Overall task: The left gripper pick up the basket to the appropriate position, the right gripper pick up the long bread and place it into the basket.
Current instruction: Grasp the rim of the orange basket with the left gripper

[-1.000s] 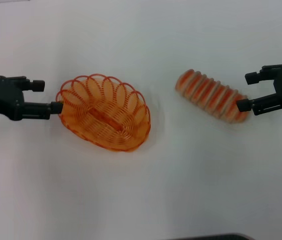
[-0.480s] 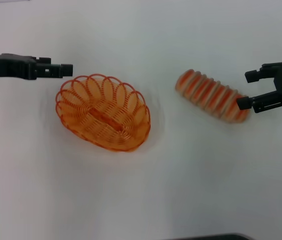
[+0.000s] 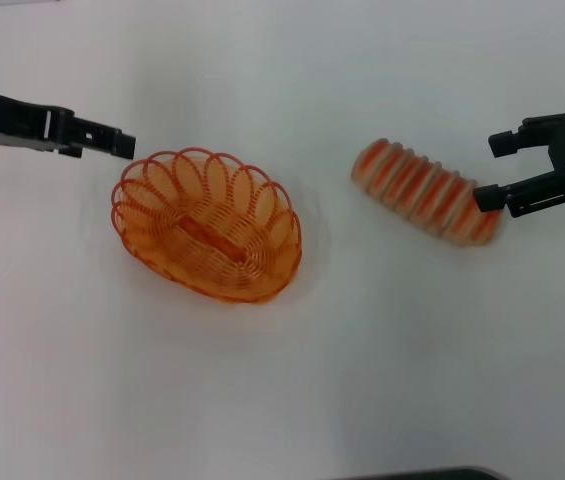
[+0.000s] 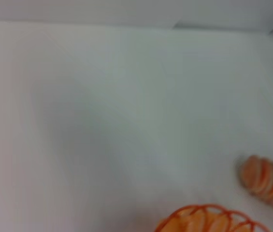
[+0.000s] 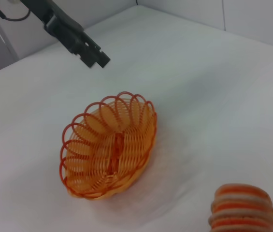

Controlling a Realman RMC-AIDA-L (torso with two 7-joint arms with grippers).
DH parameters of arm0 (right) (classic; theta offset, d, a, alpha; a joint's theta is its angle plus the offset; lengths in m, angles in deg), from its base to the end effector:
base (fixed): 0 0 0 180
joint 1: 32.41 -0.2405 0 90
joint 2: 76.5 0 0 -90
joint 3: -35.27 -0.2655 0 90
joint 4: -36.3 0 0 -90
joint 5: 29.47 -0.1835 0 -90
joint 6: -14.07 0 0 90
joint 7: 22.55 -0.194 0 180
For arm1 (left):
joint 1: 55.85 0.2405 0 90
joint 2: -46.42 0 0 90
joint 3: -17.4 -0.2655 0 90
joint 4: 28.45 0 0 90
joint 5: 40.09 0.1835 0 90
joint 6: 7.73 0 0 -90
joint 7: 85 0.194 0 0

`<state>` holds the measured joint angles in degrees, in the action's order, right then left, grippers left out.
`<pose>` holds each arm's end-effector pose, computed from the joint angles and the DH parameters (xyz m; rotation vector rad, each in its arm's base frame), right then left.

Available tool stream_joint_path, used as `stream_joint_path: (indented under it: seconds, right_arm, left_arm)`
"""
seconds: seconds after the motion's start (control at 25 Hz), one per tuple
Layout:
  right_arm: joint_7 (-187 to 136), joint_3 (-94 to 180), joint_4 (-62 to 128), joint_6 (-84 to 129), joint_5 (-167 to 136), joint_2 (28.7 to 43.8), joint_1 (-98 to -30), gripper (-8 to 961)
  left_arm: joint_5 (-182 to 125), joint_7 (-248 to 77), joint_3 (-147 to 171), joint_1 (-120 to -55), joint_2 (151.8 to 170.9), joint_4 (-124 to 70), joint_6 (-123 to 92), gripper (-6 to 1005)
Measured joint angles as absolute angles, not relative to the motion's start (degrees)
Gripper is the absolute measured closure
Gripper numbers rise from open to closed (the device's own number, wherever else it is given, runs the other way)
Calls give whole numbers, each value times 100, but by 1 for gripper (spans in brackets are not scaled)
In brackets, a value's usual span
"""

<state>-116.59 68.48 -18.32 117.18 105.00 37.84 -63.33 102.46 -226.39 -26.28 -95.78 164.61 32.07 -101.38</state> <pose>0.2715 0.3178 0.0143 -2.8223 0.7631 0.2515 -0.2294 0.3691 -0.0128 -2.4594 -1.4934 -0.0734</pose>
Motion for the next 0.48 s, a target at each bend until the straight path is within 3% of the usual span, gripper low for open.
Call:
stream_joint_path:
  seconds: [0.48]
  right_arm:
    - [-11702,6950,-1836,11716,10510,3766,-6398,17]
  left_arm:
    - [11613,-22877,-3563,-10266,16664,3210,-9868,141]
